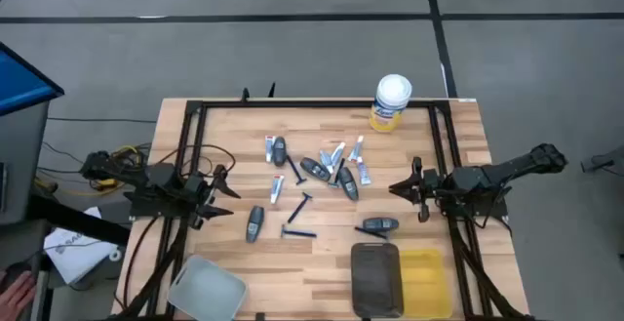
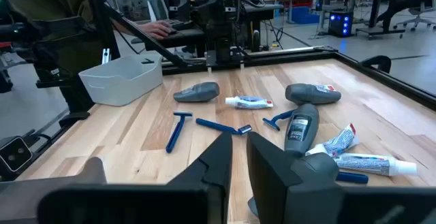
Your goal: Pick & Place Travel size toiletries
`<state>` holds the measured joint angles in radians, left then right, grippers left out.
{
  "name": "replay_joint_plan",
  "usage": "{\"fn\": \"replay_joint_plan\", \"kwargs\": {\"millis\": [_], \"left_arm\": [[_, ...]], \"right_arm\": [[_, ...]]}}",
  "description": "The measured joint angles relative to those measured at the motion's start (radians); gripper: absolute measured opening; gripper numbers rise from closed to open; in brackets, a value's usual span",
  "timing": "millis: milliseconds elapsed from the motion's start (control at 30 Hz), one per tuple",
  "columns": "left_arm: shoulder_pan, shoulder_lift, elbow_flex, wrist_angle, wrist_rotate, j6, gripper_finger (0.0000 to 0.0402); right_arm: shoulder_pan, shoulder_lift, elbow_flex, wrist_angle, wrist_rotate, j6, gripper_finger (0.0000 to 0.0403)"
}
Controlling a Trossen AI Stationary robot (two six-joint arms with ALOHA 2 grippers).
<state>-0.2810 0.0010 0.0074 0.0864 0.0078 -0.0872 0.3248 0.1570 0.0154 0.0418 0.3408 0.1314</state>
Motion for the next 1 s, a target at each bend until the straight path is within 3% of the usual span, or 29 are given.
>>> {"fn": "replay_joint_plan", "kwargs": {"millis": [1000], "left_arm": [[0.000,0.000,0.000,0.013,0.000,0.000,0.0209]], "right_arm": [[0.000,0.000,0.000,0.000,0.000,0.000,0.0040]]}}
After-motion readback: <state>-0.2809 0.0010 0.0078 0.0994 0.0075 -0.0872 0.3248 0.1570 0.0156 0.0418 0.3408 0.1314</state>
